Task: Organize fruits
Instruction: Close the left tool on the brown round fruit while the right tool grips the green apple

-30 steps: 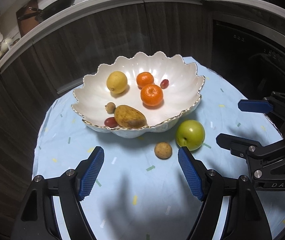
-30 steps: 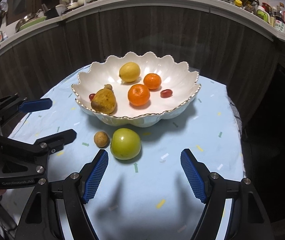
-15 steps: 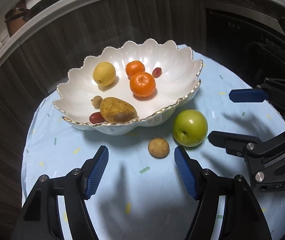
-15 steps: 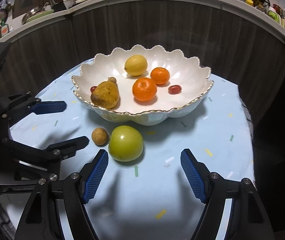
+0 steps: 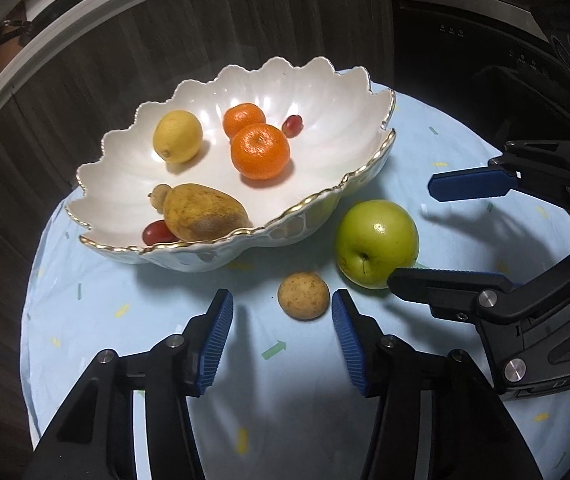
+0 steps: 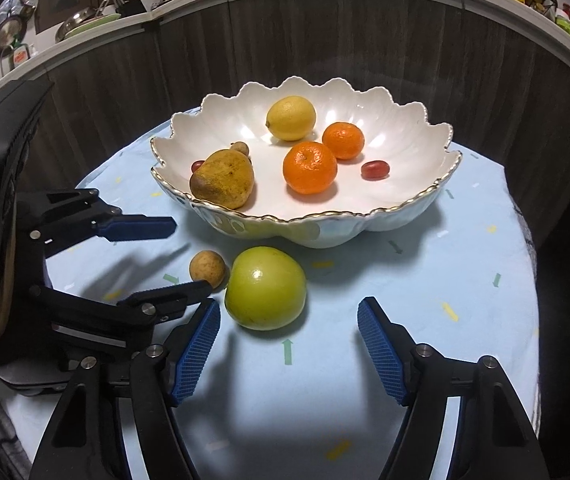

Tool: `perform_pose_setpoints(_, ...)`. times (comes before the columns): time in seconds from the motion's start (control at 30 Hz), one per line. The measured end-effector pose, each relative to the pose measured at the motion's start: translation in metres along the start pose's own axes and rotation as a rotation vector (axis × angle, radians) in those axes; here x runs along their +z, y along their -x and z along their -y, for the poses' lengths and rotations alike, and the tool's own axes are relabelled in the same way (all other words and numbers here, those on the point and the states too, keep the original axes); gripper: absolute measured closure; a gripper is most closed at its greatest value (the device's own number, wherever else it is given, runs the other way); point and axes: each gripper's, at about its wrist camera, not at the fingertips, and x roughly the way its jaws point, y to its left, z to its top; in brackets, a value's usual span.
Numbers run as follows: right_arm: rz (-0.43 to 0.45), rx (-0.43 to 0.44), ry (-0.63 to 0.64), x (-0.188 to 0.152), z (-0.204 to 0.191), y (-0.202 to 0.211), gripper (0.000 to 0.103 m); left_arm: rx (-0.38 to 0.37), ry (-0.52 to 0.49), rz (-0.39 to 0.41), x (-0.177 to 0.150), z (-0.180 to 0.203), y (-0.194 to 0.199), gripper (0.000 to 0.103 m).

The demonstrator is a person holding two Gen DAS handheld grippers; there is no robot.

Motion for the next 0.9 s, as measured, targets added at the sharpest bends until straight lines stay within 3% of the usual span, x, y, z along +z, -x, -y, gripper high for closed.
perform_pose_setpoints(0.47,-0.016,0.110,-0.025,0.005,0.003,-0.019,0.037,-0.081,0.016,0.010,0.000,-0.008,-0.015,0.061)
perform_pose_setpoints(0.6,-0.018,0.139,-0.036,0.007,0.003,-0.023,0.042,-0.100,0.012,0.009,0.002,-0.005,-0.017,0.076)
perform_pose_setpoints(0.73,-0.025,0.169,-0.057,0.007,0.004,-0.026,0.051,-0.093,0.022,0.006,0.003,-0.006,-0.017,0.076)
perform_pose_setpoints(0.9,-0.026,0.169,-0.081,0.006,0.005,-0.026,0.053,-0.088,0.043,0.004,0.001,-0.008,-0.016,0.075)
